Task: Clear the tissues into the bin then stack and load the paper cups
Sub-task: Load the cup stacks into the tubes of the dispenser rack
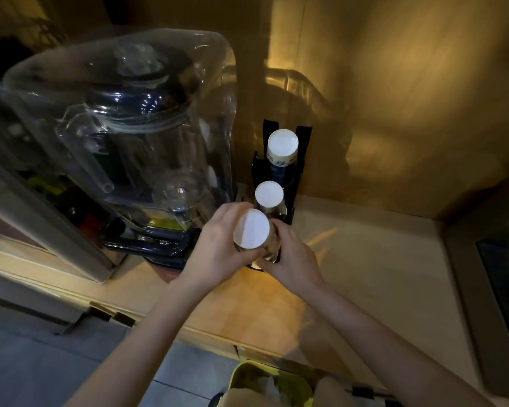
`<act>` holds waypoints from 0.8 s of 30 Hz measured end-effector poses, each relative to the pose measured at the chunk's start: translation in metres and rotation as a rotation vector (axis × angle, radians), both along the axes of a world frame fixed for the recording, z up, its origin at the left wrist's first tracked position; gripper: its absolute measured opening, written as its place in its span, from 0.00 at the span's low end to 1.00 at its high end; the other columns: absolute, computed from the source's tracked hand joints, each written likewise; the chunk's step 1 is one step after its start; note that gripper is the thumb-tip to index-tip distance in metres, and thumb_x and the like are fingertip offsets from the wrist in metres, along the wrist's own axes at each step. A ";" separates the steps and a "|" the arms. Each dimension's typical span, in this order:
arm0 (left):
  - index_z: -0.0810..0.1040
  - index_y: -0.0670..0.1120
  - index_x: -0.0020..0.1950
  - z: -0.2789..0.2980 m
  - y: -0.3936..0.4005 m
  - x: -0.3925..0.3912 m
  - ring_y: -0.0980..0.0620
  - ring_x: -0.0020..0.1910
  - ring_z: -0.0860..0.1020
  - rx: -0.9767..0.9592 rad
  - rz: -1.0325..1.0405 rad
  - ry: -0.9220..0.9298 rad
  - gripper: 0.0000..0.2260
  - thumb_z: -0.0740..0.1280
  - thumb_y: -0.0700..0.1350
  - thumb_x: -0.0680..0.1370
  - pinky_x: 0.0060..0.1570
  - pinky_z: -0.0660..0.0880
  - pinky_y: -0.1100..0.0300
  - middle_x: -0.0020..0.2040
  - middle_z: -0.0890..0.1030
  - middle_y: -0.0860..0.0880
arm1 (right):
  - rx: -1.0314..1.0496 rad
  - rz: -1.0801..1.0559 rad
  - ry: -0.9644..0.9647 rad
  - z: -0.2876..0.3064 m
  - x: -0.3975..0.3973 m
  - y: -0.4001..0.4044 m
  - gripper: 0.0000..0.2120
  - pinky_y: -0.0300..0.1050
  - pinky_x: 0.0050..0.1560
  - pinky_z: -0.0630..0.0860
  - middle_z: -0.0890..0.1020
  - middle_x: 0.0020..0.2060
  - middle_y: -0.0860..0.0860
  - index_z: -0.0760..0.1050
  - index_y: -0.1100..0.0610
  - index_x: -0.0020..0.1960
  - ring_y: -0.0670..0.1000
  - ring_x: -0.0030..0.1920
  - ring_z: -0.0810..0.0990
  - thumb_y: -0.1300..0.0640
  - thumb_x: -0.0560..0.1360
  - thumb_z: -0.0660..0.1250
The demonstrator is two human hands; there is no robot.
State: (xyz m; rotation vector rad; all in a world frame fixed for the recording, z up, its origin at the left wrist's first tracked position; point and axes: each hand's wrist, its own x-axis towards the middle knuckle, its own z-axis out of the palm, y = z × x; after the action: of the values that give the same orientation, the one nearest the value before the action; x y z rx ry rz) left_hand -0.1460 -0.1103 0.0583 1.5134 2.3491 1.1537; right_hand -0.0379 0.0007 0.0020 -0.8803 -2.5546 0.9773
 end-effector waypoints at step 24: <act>0.60 0.38 0.68 -0.052 0.044 0.009 0.41 0.65 0.69 -0.480 0.056 0.026 0.31 0.71 0.42 0.71 0.61 0.70 0.53 0.67 0.68 0.39 | -0.179 -0.018 -0.014 0.006 -0.002 0.019 0.11 0.50 0.49 0.78 0.83 0.48 0.56 0.76 0.58 0.56 0.55 0.48 0.80 0.59 0.75 0.61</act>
State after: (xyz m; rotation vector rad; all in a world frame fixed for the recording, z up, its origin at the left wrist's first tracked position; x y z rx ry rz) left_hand -0.1372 -0.0662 0.0062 1.3013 2.4580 0.5175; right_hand -0.0398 0.0194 0.0076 -0.9576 -2.4954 1.2140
